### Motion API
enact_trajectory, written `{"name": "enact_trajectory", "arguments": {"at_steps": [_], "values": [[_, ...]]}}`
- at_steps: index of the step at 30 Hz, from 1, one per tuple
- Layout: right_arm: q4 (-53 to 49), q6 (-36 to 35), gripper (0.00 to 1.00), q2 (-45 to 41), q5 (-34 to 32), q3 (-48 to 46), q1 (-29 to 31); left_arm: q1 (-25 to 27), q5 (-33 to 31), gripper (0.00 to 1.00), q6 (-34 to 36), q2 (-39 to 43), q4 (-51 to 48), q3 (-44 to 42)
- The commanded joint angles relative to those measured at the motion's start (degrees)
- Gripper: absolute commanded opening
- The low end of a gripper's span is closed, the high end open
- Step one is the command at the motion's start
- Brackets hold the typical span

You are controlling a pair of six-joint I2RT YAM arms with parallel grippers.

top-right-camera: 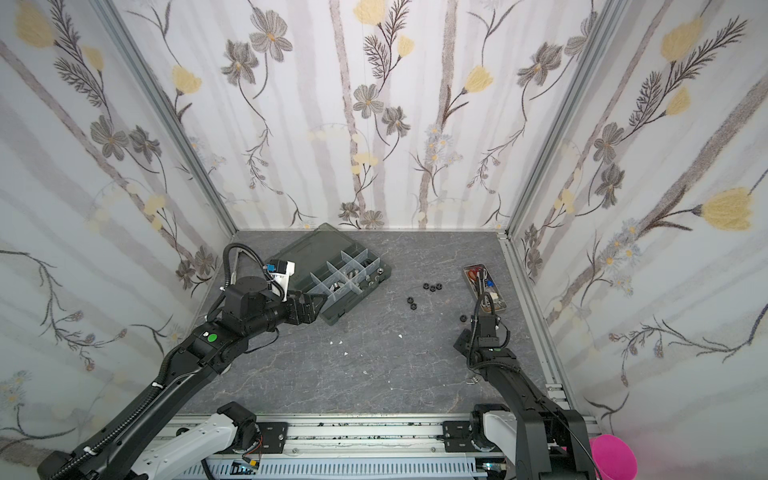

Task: Sort the screws and nuts into containers
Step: 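Lift the wing nut off the table with the right gripper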

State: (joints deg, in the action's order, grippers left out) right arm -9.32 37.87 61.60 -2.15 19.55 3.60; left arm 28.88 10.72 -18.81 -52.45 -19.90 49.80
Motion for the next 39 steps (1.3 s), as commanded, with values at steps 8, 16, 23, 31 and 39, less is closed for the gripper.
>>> {"name": "enact_trajectory", "arguments": {"at_steps": [8,16,23,31,39], "values": [[-3.42,1.91,0.45,0.52,-1.64,0.14,4.34,-0.15,-0.61,0.96,0.61,0.03,0.83,-0.32],[-3.79,2.73,0.38,1.3,-2.52,0.84,6.87,-0.14,-0.79,0.95,0.61,0.0,0.87,-0.38],[-3.42,2.74,0.34,3.0,-3.25,0.78,7.64,-0.14,-0.94,0.95,0.61,0.02,0.79,-0.32],[-4.44,2.39,0.27,3.52,-5.24,1.19,9.43,-0.1,-1.05,0.96,0.61,-0.01,0.83,-0.36],[-6.36,3.46,0.36,4.6,-8.56,2.33,12.93,-0.19,-1.14,0.95,0.66,0.05,0.83,-0.32]]}}
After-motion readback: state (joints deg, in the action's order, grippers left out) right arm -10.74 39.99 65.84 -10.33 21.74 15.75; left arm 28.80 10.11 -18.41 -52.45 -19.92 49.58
